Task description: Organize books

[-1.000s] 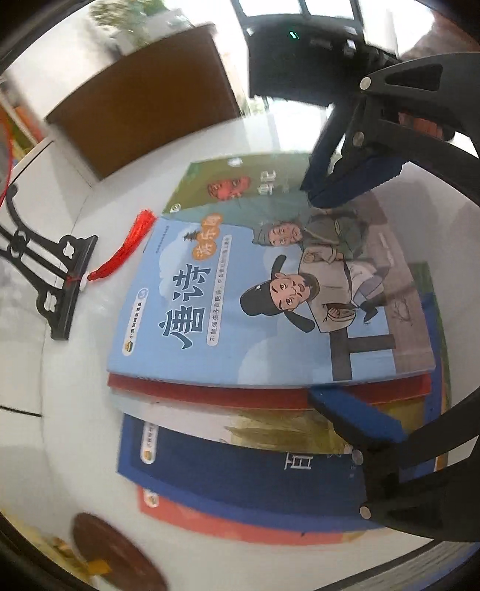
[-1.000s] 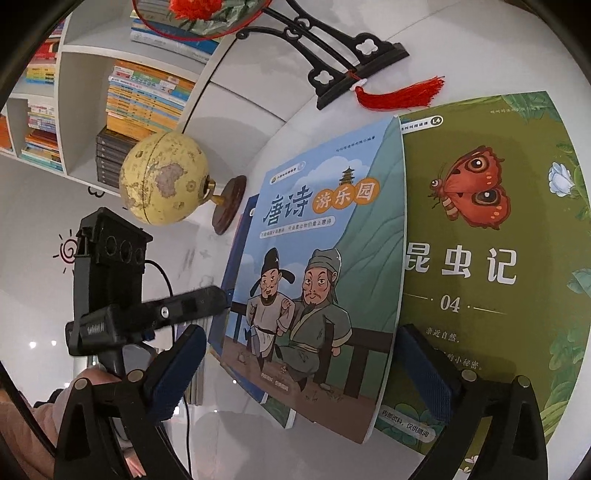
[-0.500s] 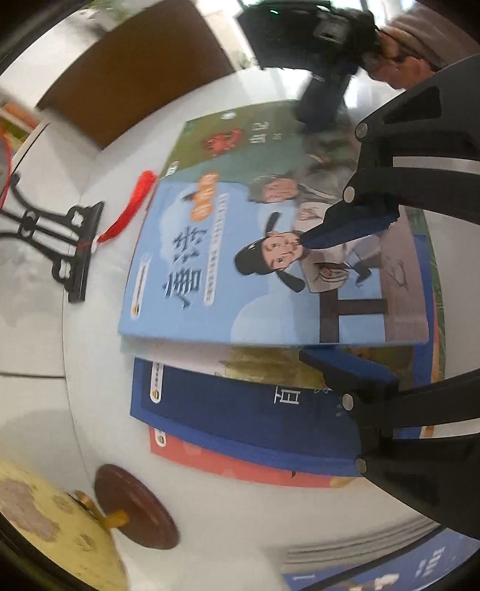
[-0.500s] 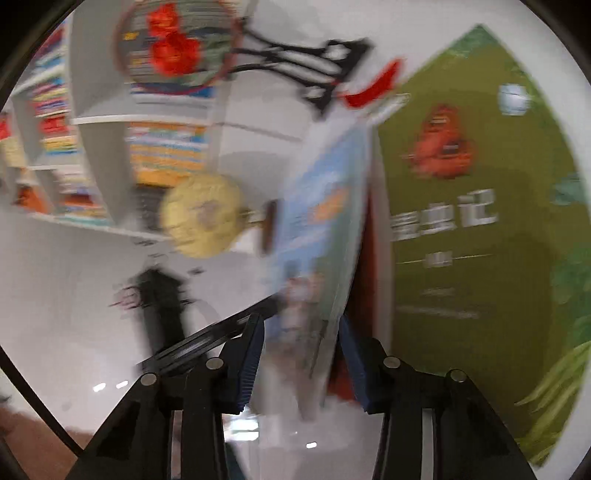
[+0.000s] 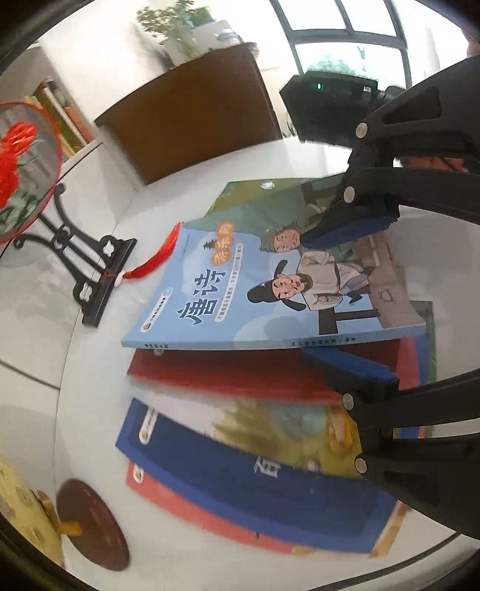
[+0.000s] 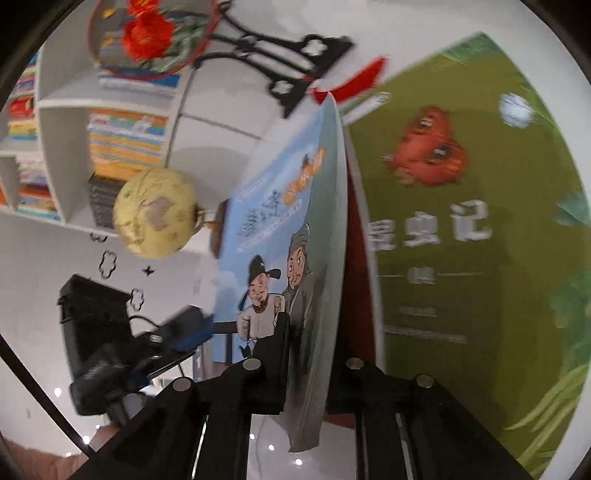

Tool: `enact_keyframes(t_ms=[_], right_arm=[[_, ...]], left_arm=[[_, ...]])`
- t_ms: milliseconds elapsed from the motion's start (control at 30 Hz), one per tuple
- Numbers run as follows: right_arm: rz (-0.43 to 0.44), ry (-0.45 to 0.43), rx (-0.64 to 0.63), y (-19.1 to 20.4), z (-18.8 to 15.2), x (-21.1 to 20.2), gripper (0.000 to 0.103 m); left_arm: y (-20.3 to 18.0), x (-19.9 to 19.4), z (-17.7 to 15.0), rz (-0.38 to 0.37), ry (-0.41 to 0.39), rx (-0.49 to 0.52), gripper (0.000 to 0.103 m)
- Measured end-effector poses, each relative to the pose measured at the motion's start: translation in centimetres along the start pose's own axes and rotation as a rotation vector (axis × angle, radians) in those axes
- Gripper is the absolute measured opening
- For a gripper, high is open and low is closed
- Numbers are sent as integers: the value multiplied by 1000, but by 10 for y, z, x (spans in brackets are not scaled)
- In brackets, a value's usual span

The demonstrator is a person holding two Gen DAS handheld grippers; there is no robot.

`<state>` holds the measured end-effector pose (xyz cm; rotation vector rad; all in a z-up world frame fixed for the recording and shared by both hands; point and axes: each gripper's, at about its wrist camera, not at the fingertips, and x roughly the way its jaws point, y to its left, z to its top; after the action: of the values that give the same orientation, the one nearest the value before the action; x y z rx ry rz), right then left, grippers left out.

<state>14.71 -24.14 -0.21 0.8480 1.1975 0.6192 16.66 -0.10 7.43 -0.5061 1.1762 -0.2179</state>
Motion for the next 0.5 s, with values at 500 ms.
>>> enact_keyframes(t_ms=[500], right_arm=[[-283, -18, -205, 32, -1, -18, 11]], left_arm=[[-65, 34, -22, 252, 38, 273, 42]])
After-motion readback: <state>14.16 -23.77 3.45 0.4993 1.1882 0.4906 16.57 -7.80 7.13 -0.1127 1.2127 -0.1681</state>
